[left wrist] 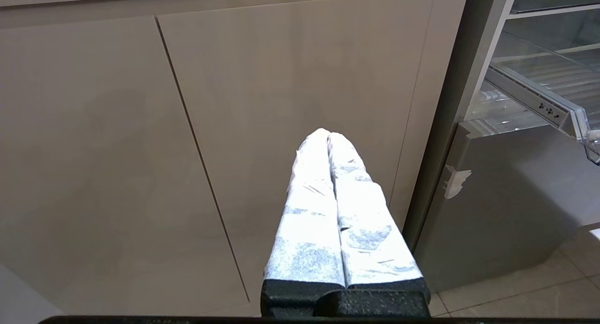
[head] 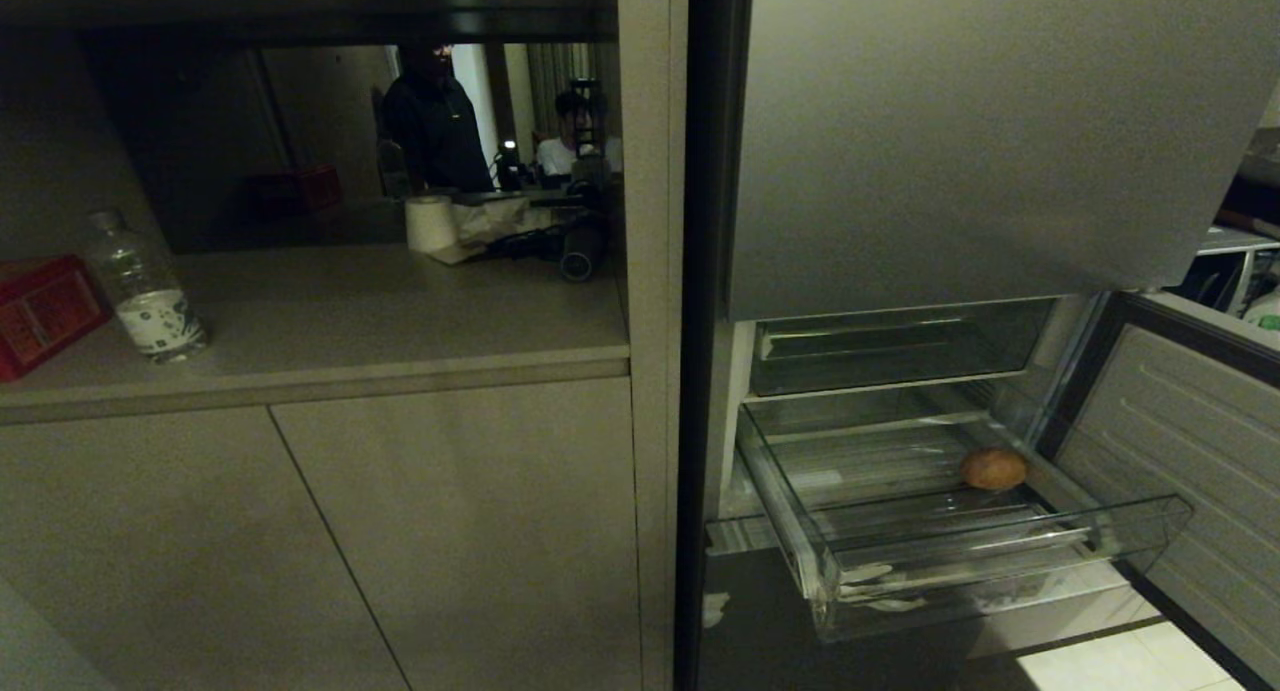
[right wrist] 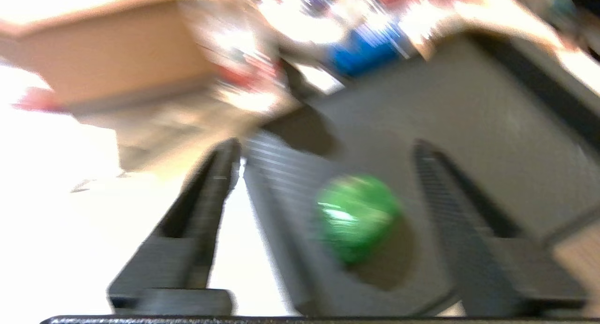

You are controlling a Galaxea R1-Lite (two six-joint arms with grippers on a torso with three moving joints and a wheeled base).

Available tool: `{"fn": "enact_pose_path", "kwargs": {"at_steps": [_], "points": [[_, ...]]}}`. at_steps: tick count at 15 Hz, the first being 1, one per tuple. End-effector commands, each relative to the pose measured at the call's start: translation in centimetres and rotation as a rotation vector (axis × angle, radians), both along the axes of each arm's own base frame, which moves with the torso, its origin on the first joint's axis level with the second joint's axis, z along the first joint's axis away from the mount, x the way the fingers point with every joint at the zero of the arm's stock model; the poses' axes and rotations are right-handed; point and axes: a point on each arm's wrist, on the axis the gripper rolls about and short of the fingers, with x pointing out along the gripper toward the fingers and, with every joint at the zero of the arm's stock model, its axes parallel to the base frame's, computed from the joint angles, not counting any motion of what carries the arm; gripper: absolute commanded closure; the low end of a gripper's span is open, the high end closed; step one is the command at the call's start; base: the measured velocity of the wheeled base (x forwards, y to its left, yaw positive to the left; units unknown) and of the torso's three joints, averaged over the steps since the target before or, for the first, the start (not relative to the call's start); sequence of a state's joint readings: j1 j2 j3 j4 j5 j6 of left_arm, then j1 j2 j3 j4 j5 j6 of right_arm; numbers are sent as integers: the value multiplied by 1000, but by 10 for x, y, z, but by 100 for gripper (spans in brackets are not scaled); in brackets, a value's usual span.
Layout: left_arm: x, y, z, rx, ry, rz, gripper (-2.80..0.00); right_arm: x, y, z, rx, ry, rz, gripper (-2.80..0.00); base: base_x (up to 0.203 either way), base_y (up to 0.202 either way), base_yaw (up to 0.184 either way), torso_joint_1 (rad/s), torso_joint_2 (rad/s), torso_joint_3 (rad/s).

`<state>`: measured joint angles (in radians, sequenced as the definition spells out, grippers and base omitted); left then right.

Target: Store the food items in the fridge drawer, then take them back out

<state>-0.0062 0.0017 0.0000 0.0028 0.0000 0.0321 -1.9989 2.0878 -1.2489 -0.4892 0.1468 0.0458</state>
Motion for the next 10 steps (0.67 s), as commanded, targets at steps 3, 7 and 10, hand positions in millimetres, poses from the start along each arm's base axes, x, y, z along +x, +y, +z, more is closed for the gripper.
{"fn": "enact_pose_path", "kwargs": {"at_steps": [3,7,10], "points": [[0,0,0,0,2,0,0,97,83,129,-291,16,261,0,0,0,0,0,0,0],[0,0,0,0,2,0,0,214,136,154,-387,-74,704,0,0,0,0,0,0,0],[0,0,0,0,2,0,0,288,188,162,-437,-154,1064,0,0,0,0,0,0,0]]}}
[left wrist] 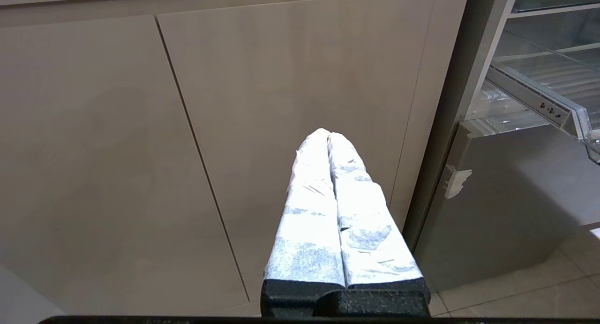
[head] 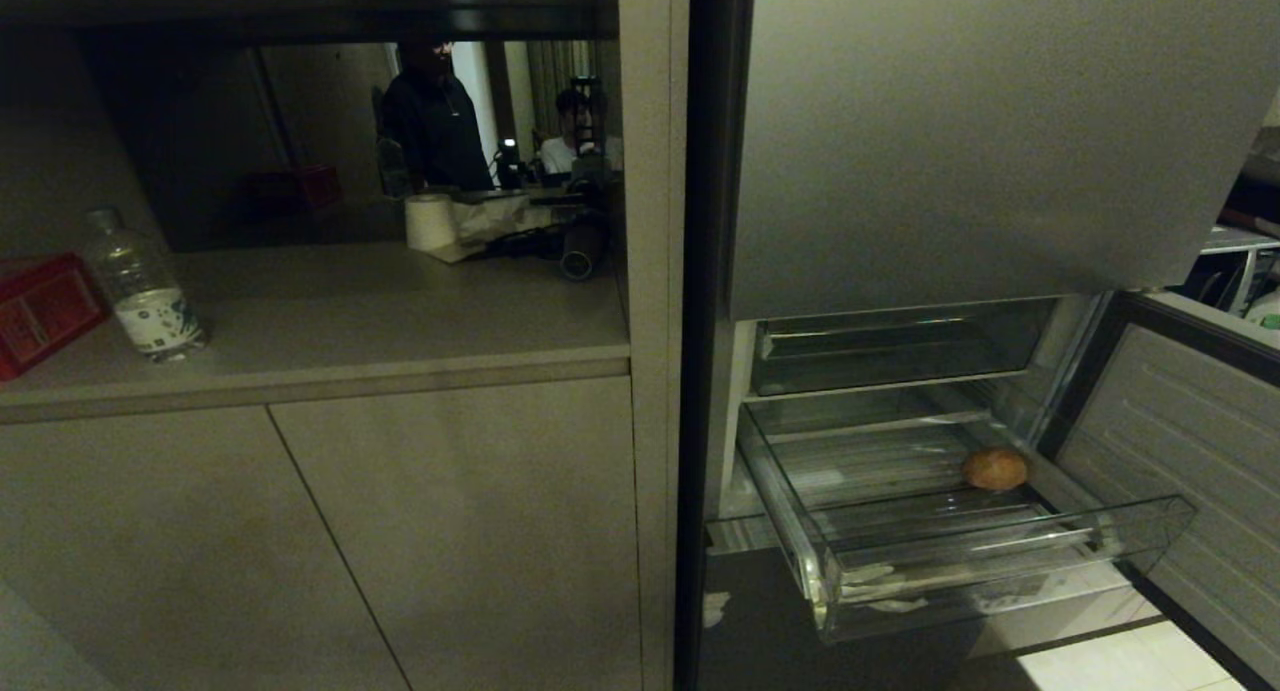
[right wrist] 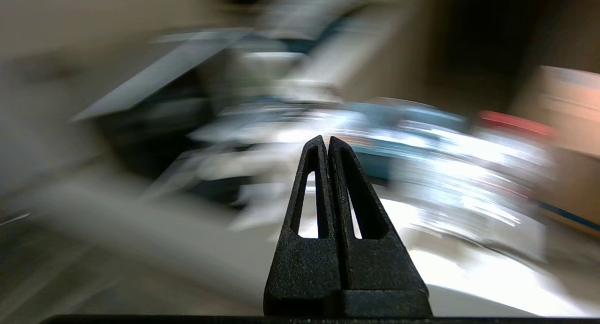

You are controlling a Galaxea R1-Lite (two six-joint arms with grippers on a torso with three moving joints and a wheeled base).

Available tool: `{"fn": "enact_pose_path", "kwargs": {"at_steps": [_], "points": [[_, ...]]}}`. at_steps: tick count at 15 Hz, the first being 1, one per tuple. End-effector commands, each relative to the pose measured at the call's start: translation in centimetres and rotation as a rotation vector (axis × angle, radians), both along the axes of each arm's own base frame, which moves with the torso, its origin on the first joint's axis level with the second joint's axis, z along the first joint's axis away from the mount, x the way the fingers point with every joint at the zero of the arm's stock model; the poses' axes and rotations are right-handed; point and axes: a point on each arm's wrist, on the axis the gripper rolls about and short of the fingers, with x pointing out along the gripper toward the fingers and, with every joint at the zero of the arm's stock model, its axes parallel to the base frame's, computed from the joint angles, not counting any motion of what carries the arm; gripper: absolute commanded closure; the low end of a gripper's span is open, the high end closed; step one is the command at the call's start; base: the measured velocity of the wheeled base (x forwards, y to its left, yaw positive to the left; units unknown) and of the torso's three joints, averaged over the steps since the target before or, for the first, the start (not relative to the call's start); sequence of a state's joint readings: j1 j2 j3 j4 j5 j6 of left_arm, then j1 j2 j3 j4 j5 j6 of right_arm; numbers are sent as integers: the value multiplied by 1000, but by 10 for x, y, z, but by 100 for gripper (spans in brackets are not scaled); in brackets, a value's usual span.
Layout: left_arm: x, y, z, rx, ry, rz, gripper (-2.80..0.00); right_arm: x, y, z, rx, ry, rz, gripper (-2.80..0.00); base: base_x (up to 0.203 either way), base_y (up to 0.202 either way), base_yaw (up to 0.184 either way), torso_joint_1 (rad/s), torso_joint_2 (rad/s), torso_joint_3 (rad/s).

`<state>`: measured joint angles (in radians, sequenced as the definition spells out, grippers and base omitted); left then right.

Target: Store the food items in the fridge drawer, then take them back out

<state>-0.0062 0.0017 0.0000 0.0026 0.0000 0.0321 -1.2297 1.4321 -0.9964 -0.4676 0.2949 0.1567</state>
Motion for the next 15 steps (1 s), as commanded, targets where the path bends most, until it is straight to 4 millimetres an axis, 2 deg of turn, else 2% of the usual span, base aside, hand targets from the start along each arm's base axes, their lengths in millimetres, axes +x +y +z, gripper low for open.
{"fn": "enact_pose_path", "kwargs": {"at_steps": [1,4,6,8,9,13,15], "points": [[0,0,0,0,2,0,0,47,61,13,-66,-33,300,0,0,0,0,0,0,0],[0,0,0,0,2,0,0,95,114,-7,-67,34,628,0,0,0,0,0,0,0],[0,0,0,0,2,0,0,130,135,-41,-51,167,787,0,0,0,0,0,0,0],[0,0,0,0,2,0,0,157,133,-79,11,294,840,0,0,0,0,0,0,0],[0,0,0,0,2,0,0,165,131,-94,38,338,853,0,0,0,0,0,0,0],[0,0,0,0,2,0,0,193,125,-131,66,460,889,0,0,0,0,0,0,0],[0,0,0,0,1,0,0,221,122,-153,100,506,915,0,0,0,0,0,0,0]]}}
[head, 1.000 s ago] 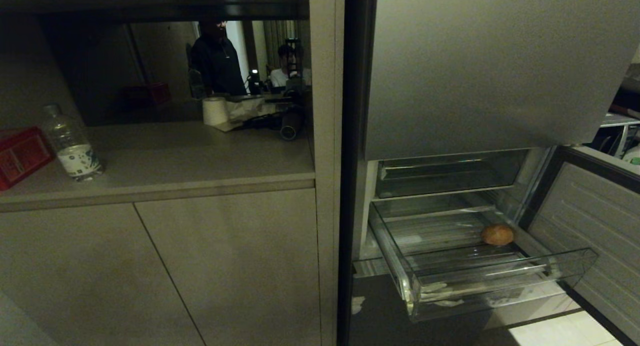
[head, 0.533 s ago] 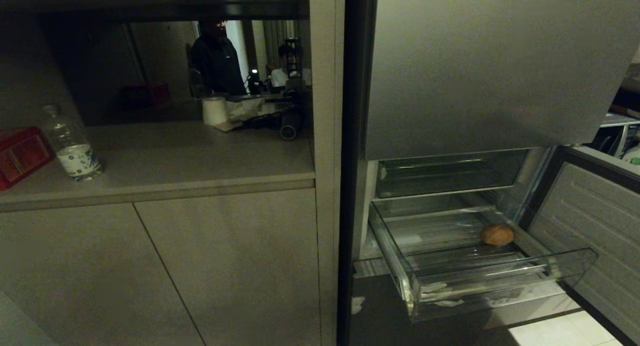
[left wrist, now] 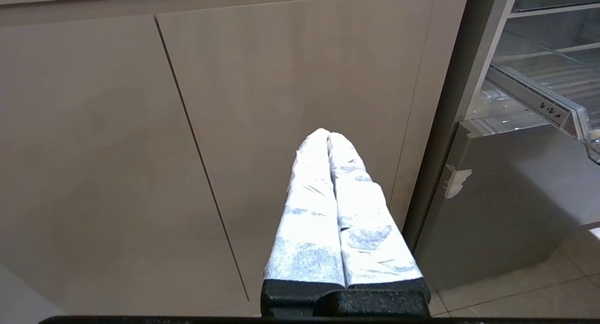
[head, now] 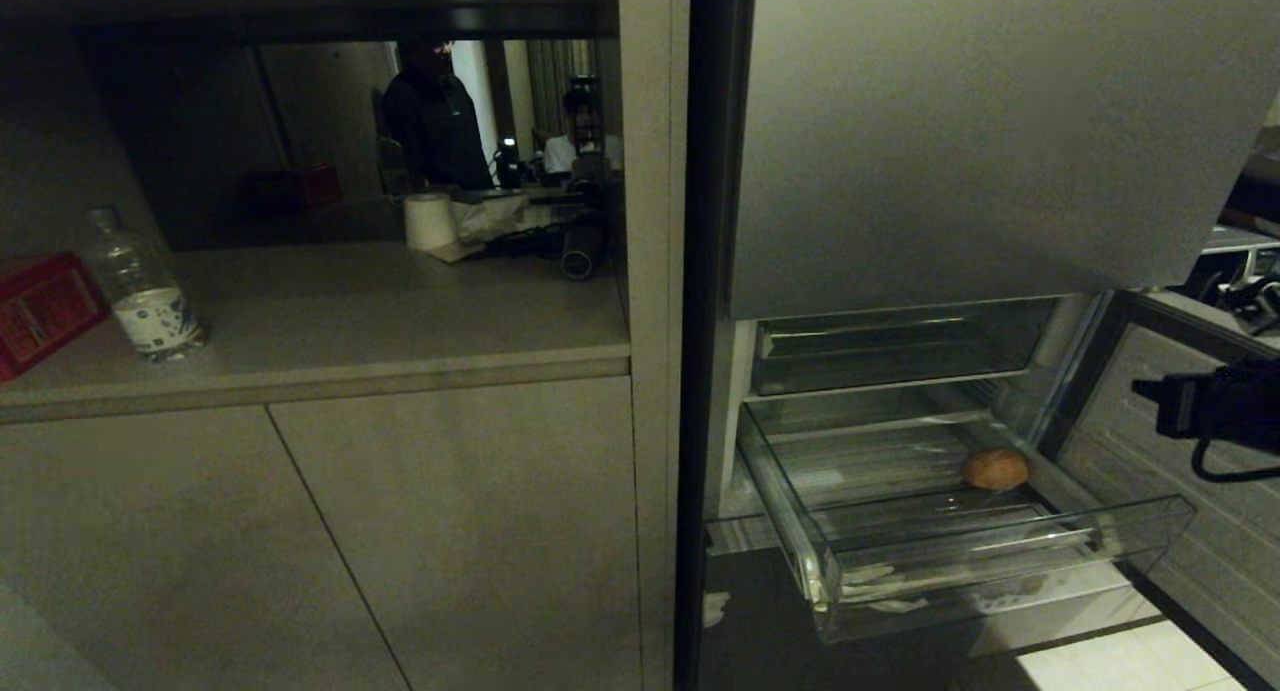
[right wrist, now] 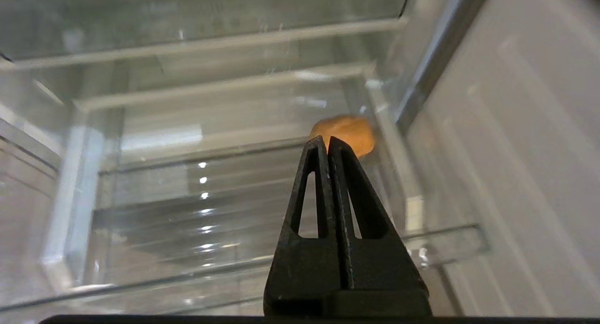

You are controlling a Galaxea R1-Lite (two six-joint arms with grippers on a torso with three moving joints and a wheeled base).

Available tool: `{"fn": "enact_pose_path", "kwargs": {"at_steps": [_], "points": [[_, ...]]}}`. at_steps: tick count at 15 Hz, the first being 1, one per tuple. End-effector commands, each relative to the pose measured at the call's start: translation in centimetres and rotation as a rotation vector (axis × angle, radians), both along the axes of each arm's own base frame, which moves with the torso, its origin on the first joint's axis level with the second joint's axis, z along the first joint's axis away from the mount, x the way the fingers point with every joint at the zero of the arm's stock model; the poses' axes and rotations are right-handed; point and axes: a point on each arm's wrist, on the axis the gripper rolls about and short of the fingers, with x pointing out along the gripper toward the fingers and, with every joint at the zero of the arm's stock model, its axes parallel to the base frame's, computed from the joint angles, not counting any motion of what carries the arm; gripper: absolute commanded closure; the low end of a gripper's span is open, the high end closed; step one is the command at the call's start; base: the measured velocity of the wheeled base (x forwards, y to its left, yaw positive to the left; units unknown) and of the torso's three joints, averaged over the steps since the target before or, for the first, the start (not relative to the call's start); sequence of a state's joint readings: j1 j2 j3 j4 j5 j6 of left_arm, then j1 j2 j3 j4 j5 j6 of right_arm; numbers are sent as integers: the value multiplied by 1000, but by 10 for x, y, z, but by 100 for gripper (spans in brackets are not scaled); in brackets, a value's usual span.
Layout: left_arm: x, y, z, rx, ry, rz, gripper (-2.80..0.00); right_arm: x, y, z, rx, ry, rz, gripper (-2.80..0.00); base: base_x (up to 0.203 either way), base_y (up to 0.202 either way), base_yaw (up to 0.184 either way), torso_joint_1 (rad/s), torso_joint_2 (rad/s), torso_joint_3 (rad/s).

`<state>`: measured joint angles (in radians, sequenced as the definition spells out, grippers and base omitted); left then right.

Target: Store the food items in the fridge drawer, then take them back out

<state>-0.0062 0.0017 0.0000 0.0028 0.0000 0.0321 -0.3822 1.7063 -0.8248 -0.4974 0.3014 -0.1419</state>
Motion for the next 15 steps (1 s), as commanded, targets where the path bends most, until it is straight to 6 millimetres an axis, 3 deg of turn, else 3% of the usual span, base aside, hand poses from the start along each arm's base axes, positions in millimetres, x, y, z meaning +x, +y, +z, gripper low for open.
{"fn": "enact_pose_path", "kwargs": {"at_steps": [1,8,15], "points": [[0,0,0,0,0,0,0,40,-5,-39,32,105,23,0,0,0,0,0,0,0],[0,0,0,0,0,0,0,111,-27,-71,53,352,-64,0,0,0,0,0,0,0],[0,0,0,0,0,0,0,149,-33,-111,14,499,-132,0,0,0,0,0,0,0]]}}
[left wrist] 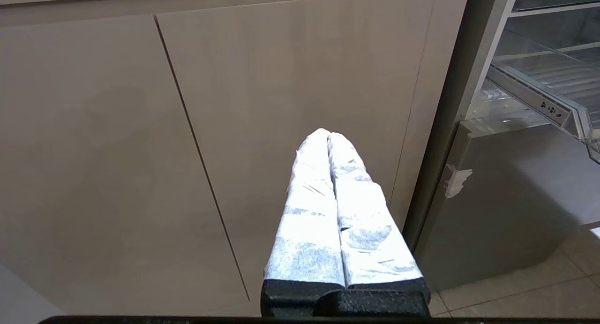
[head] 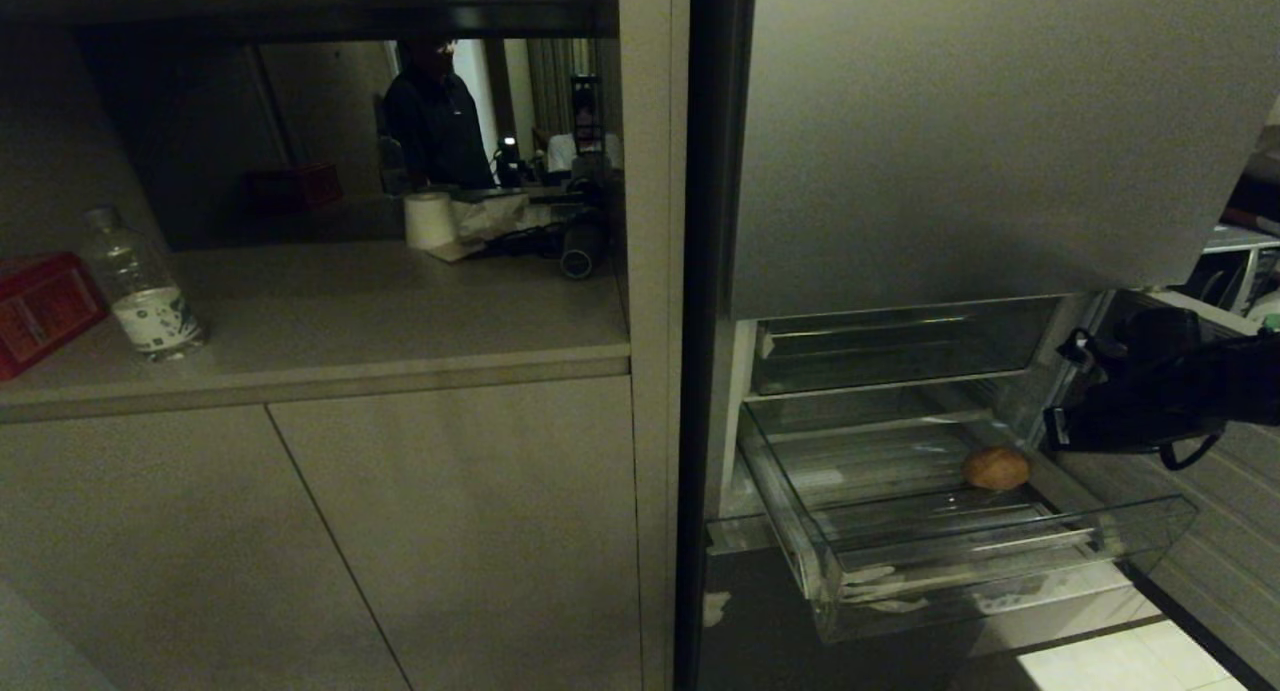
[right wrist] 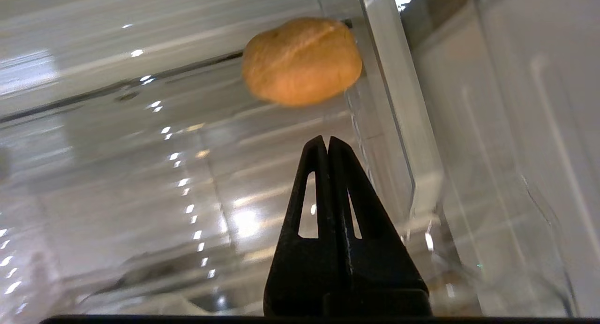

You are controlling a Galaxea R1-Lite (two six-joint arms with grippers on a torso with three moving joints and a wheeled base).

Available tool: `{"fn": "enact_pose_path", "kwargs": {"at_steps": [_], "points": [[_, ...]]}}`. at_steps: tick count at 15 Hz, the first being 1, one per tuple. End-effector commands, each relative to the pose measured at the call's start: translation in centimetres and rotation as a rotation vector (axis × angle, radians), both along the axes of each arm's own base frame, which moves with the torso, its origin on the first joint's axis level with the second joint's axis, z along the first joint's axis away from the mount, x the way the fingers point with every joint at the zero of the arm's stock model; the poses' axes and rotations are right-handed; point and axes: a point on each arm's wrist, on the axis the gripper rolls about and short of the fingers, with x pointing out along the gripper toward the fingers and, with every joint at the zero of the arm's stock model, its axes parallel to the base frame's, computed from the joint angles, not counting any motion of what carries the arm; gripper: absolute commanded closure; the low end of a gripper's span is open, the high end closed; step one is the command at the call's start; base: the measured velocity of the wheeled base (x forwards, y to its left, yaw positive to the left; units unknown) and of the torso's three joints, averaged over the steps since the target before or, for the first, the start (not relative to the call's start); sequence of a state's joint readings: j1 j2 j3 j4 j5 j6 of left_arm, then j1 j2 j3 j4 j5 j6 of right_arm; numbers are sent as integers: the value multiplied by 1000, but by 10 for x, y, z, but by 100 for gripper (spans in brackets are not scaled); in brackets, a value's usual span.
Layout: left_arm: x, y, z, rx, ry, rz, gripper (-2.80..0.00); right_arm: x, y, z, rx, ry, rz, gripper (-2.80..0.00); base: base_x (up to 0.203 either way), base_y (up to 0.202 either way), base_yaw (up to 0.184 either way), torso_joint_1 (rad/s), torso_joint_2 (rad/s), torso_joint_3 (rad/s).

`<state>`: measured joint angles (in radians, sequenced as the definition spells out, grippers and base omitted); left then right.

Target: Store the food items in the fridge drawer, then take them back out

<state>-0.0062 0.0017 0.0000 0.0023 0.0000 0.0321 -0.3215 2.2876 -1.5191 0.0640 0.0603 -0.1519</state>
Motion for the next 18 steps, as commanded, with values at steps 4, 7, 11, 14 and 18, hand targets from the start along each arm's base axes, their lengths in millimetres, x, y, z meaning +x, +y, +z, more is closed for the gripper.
{"fn": "enact_pose_path", "kwargs": {"at_steps": [4,7,11,14,18], "points": [[0,0,0,0,2,0,0,31,-1,-33,-20,30,6,-280,0,0,0,0,0,0],[0,0,0,0,1,0,0,42,-3,-37,-25,21,7,-280,0,0,0,0,0,0],[0,0,0,0,1,0,0,54,-6,-47,-40,36,32,-280,0,0,0,0,0,0],[0,0,0,0,2,0,0,63,-4,-58,-46,34,48,-280,0,0,0,0,0,0],[0,0,0,0,1,0,0,68,1,-65,-43,34,67,-280,0,0,0,0,0,0]]}}
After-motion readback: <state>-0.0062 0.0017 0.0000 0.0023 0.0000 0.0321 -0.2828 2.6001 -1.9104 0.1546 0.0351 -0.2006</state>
